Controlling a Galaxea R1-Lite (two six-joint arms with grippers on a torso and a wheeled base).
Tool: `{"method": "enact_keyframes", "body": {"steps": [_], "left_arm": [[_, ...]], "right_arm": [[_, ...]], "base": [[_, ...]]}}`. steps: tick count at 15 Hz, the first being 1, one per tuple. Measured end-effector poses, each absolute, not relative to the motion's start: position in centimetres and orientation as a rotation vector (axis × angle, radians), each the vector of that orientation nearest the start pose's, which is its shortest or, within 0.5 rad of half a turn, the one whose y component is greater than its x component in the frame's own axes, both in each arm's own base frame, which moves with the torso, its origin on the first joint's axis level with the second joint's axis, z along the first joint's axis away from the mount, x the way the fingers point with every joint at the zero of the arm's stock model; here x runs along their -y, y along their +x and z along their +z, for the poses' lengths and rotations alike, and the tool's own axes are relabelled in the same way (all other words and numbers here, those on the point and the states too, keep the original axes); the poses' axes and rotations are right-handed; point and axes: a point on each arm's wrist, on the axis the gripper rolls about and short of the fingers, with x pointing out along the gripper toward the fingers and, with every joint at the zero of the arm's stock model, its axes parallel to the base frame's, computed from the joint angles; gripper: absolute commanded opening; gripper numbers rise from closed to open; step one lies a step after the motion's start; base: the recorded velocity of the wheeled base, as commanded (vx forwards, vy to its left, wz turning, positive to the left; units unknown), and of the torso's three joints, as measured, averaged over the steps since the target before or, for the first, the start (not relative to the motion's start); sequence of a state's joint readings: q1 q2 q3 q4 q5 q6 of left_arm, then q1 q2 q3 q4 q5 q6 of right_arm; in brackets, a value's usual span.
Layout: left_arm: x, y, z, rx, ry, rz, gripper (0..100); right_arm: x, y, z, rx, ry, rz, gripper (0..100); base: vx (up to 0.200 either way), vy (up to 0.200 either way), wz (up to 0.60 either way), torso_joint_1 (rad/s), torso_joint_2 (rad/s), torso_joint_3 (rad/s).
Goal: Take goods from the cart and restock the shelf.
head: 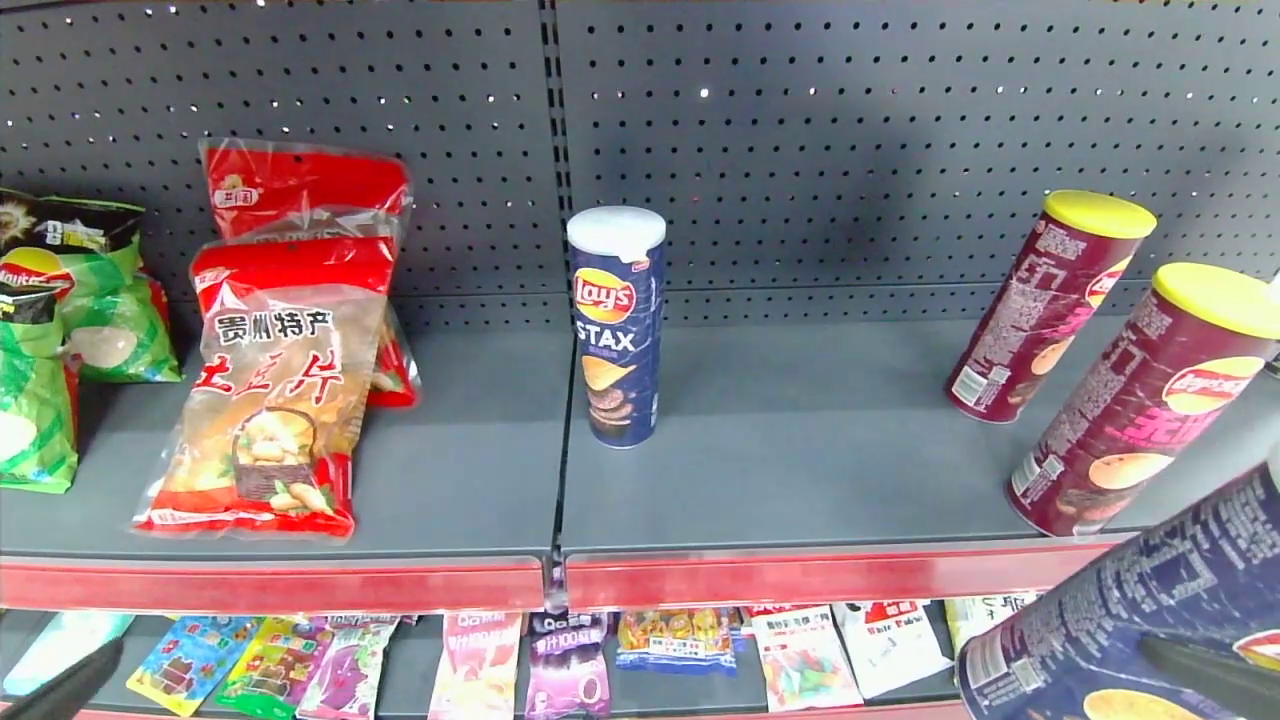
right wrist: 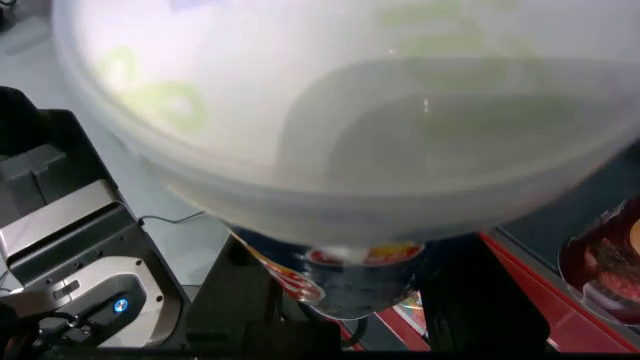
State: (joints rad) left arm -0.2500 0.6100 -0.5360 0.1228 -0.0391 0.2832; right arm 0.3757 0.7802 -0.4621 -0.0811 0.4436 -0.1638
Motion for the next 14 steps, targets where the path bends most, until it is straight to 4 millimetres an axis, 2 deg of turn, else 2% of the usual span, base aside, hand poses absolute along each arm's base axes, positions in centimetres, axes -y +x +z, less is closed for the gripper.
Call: {"method": "enact_keyframes", "body": {"steps": [2, 7, 11, 14], "left_arm": [[1.6, 5.6, 22.7, -0.157, 0.281, -0.345, 100], [5.2, 14.0, 26.0, -0.154, 0.18, -0.673, 100], [8.2, 20.4, 26.7, -0.15, 0.154, -0.853, 100], [9.7, 24.3, 26.5, -0.149, 0.144, -0.917, 100]], "right_arm": [[-3.6, 6.5, 20.5, -0.172, -0.144, 0.831, 0], [-3.5, 6.5, 20.4, -0.178, -0.142, 0.818, 0], [-3.5, 6.5, 20.5, -0.175, -0.144, 0.804, 0], [-3.5, 6.5, 20.5, -0.174, -0.144, 0.803, 0]], "base": [[0.0, 0.0, 0.0, 0.0, 0.0, 0.0], [0.0, 0.0, 0.0, 0.0, 0.0, 0.0], [0.0, 0.0, 0.0, 0.0, 0.0, 0.0], [0.0, 0.0, 0.0, 0.0, 0.0, 0.0]]}}
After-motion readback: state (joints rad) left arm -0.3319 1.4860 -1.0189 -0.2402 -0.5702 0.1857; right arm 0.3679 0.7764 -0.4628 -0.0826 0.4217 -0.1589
